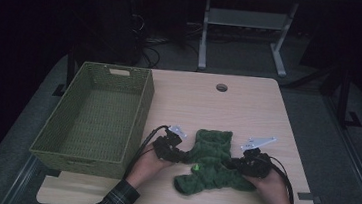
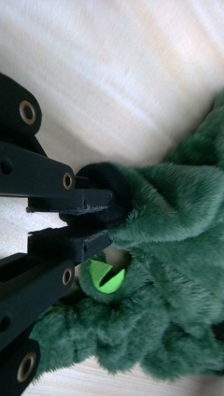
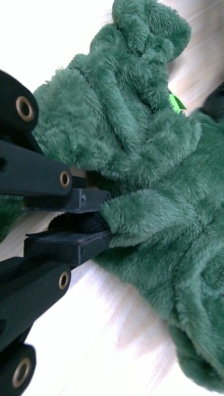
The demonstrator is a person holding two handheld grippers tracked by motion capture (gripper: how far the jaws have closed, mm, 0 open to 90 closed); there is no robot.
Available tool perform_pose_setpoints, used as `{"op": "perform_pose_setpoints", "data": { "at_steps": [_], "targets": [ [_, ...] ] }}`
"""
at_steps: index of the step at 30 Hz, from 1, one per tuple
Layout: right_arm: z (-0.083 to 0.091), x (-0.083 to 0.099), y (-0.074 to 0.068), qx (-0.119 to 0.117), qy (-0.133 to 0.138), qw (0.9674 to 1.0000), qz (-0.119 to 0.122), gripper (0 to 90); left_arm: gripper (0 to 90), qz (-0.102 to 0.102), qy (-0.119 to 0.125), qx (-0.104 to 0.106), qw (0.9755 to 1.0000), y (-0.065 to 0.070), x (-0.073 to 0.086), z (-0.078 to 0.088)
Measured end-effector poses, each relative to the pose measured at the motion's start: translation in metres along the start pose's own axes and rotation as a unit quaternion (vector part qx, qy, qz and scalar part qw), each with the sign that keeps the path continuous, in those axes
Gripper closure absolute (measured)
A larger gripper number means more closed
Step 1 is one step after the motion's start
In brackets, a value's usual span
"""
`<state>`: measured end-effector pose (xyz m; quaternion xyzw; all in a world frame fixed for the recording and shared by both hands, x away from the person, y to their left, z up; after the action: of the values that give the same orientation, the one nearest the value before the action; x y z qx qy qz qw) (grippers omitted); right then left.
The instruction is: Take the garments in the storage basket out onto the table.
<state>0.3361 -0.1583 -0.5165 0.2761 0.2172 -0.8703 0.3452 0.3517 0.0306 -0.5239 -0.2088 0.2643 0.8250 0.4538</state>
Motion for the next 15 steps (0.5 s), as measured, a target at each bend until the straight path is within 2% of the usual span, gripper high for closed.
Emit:
{"op": "perform_pose_setpoints", "data": {
  "at_steps": [2,5,7,9,11,15],
  "targets": [
    [0.000,0.001,-0.001,-0.004,-0.003,1.0000,-0.002,79.5,77.9,-0.003,-0.001,0.001,1.0000,0.003,0.001,-0.002],
    [0.002,0.000,-0.001,0.003,0.000,1.0000,0.001,72.6,66.7,-0.010,0.005,-0.009,0.9999,0.004,-0.005,0.005],
    [0.009,-0.004,0.001,0.012,0.014,0.9998,0.001,66.0,61.6,-0.010,0.028,-0.014,0.9995,0.005,-0.014,0.014],
    [0.016,-0.009,0.003,0.020,0.024,0.9995,-0.004,61.2,59.7,-0.013,0.045,-0.016,0.9988,0.006,-0.023,0.024],
    [0.023,-0.016,0.007,0.026,0.039,0.9989,-0.005,61.0,58.2,-0.017,0.057,-0.021,0.9980,0.005,-0.033,0.031],
    [0.030,-0.031,0.016,0.035,0.056,0.9978,-0.011,59.6,57.3,-0.017,0.074,-0.034,0.9966,-0.007,-0.052,0.037]
  ]
}}
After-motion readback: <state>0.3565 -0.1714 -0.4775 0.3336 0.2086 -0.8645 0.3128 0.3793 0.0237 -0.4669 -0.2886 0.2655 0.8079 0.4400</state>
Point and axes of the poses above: each handheld gripper's, and its own axes: z roughly backward along the jaws, x roughly out of its underside, y roughly to its right, the point moved 9 cm from there along -z, roughly forward along the jaws, and after that the axes turned 2 degrees about -z, right-handed, at the moved point
